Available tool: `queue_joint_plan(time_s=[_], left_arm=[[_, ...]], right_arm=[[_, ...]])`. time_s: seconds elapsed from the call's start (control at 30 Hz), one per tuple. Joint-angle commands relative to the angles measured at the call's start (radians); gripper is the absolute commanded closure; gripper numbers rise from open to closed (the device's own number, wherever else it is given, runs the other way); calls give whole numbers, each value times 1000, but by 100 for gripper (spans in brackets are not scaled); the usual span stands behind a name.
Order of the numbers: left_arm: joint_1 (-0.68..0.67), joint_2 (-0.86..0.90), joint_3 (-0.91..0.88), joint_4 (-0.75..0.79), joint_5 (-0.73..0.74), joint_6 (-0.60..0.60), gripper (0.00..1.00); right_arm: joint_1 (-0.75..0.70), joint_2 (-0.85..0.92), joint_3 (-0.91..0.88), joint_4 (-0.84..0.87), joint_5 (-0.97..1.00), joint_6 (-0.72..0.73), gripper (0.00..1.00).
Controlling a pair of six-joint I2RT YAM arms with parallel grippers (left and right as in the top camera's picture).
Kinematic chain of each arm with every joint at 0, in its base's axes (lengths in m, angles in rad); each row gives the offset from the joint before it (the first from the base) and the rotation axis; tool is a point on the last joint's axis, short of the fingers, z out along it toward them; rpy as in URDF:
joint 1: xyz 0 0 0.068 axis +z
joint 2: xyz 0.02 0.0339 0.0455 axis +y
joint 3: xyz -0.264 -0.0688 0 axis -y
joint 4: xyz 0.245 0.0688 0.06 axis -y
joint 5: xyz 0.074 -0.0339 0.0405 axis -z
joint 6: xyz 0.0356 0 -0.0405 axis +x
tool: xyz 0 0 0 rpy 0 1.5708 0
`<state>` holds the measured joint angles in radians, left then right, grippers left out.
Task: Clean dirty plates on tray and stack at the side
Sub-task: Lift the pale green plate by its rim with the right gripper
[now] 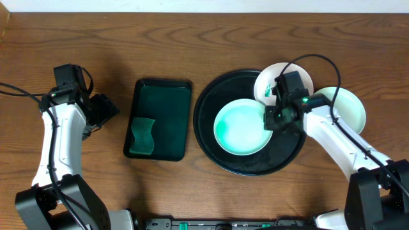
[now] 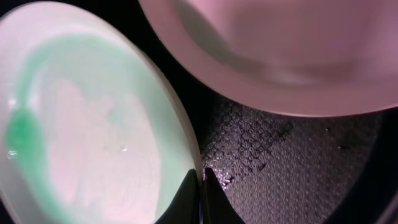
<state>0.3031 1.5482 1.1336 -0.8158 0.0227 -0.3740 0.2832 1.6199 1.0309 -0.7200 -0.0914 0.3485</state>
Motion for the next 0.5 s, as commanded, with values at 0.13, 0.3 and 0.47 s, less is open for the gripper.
queue_joint_plan(time_s=[0.13,0.3,0.47], left_arm=[[4,-11,18,-6,-6,-5,19],[4,-11,18,-6,-6,-5,19],[4,-11,18,-6,-6,-5,19]], right_arm=[[-14,-19,130,-85,-45,34,99],[-14,-19,191,-115,-50,77,99],[-11,-19,234,-122,-84,114,99]])
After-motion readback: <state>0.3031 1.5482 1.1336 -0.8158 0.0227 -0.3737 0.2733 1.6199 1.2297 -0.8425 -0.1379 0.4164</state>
